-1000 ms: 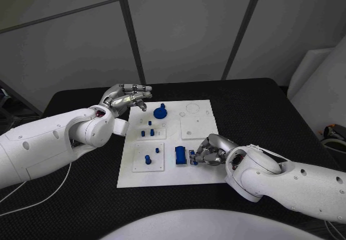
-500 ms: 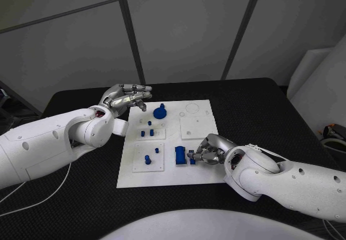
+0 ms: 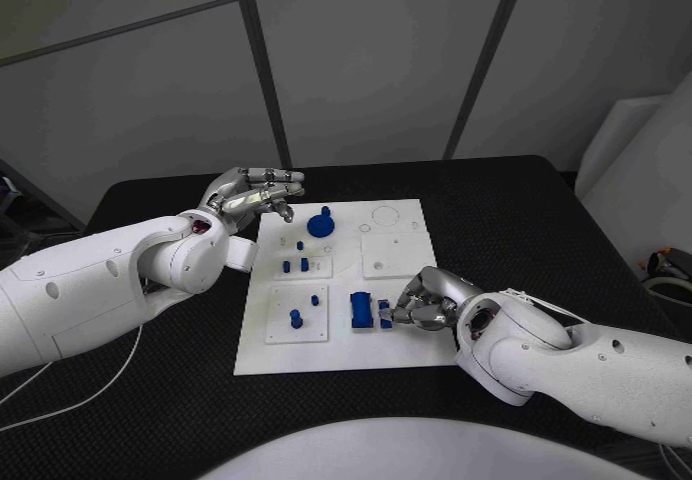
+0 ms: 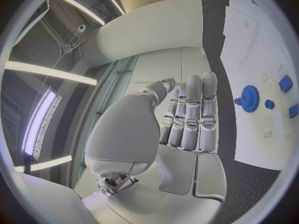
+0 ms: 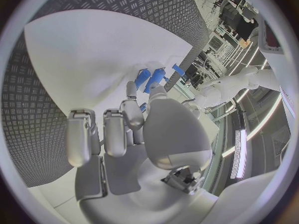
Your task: Assemble the parts on the task board
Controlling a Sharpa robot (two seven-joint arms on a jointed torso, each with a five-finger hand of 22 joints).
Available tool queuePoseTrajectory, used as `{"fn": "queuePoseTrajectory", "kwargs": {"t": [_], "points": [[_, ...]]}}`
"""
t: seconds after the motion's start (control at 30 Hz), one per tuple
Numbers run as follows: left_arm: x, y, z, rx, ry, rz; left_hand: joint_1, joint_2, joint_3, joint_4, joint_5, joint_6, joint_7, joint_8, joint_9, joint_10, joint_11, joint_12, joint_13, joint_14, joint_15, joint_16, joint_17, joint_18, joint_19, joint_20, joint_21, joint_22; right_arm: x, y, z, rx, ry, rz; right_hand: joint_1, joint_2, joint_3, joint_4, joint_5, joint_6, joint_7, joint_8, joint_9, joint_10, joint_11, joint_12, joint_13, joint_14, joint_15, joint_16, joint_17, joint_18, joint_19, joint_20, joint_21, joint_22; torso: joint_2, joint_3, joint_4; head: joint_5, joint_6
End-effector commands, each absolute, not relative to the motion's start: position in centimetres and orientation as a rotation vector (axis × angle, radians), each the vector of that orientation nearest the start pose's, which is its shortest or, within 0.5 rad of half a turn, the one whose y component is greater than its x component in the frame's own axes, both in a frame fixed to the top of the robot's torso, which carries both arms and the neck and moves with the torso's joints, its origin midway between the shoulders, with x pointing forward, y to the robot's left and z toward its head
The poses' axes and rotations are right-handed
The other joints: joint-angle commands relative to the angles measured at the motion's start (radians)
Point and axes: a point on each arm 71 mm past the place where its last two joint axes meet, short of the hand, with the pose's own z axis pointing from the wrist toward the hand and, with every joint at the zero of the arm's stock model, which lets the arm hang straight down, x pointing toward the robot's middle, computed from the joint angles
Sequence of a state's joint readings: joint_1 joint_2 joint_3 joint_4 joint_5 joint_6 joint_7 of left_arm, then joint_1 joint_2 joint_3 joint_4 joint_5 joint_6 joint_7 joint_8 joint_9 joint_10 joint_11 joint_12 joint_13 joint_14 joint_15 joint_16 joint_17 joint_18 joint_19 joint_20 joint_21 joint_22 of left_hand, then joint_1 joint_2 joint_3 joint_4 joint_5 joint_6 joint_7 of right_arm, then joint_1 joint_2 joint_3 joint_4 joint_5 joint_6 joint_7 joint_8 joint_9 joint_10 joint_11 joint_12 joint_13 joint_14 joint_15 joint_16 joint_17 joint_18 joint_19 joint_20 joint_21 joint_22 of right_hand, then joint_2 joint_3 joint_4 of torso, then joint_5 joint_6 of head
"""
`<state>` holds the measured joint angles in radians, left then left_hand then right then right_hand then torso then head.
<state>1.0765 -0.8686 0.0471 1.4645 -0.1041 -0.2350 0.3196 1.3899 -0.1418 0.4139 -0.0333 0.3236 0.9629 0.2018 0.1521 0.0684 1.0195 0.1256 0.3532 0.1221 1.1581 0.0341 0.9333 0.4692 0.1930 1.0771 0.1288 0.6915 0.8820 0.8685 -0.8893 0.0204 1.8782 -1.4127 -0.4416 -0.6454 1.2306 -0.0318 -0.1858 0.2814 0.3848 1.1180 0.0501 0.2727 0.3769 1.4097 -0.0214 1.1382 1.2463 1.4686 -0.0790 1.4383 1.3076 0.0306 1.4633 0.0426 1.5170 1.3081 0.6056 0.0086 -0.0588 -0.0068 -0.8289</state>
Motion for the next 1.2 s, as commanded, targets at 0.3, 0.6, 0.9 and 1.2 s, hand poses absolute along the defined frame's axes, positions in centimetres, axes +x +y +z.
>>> {"fn": "queuePoseTrajectory", "kwargs": {"t": [0.3, 0.6, 0.9, 1.2], "points": [[48.7, 23.4, -21.3, -1.138, 1.506, -1.501, 0.001, 0.012, -0.003, -0.001, -0.003, -0.006, 0.001, 0.007, 0.000, -0.010, -0.001, 0.009, 0.002, -0.006, 0.001, 0.006, -0.003, -0.010, -0.010, 0.001, -0.004, 0.000, 35.2, -15.5, -26.9, 0.178, 2.049, 0.620, 0.064, -0.005, -0.010, -0.008, -0.072, 0.000, 0.004, 0.005, 0.010, -0.002, 0.003, 0.001, 0.003, 0.058, 0.000, -0.001, 0.029, -0.010, 0.048, -0.005, -0.006, 0.199, -0.001, 0.0020, -0.0031, 0.001, 0.002], [48.7, 23.4, -21.3, -1.138, 1.506, -1.503, 0.001, 0.012, -0.003, -0.001, -0.003, -0.006, 0.001, 0.007, 0.000, -0.010, -0.001, 0.009, 0.002, -0.006, 0.001, 0.006, -0.003, -0.010, -0.010, 0.001, -0.004, 0.000, 35.8, -15.6, -27.3, 0.182, 2.049, 0.598, 0.077, 0.011, -0.008, -0.003, -0.061, 0.001, 0.003, 0.006, 0.013, -0.001, 0.002, 0.003, 0.005, 0.059, 0.000, 0.000, 0.030, -0.010, 0.050, -0.006, -0.005, 0.201, 0.001, 0.0003, 0.0012, -0.002, 0.004], [48.7, 23.3, -21.3, -1.138, 1.506, -1.503, 0.001, 0.012, -0.003, -0.001, -0.003, -0.006, 0.001, 0.007, 0.000, -0.010, -0.001, 0.009, 0.002, -0.006, 0.001, 0.006, -0.003, -0.010, -0.010, 0.001, -0.004, 0.000, 36.5, -16.1, -27.9, 0.202, 2.038, 0.557, 0.084, 0.027, -0.007, 0.001, -0.047, 0.003, 0.001, 0.008, 0.016, 0.002, 0.001, 0.007, 0.010, 0.059, -0.001, 0.001, 0.031, -0.011, 0.051, -0.006, -0.003, 0.202, 0.001, -0.0001, -0.0003, 0.001, 0.003], [48.7, 23.3, -21.4, -1.138, 1.507, -1.503, 0.001, 0.012, -0.003, -0.001, -0.003, -0.006, 0.001, 0.007, 0.000, -0.010, -0.001, 0.009, 0.002, -0.006, 0.001, 0.006, -0.003, -0.010, -0.010, 0.001, -0.004, 0.000, 37.2, -16.3, -28.4, 0.205, 2.040, 0.532, 0.111, 0.042, -0.001, -0.006, -0.045, 0.003, -0.002, 0.010, 0.020, 0.003, -0.003, 0.009, 0.011, 0.059, -0.004, 0.001, 0.032, -0.010, 0.051, -0.008, -0.004, 0.202, 0.001, 0.0005, 0.0000, 0.002, -0.001]]}}
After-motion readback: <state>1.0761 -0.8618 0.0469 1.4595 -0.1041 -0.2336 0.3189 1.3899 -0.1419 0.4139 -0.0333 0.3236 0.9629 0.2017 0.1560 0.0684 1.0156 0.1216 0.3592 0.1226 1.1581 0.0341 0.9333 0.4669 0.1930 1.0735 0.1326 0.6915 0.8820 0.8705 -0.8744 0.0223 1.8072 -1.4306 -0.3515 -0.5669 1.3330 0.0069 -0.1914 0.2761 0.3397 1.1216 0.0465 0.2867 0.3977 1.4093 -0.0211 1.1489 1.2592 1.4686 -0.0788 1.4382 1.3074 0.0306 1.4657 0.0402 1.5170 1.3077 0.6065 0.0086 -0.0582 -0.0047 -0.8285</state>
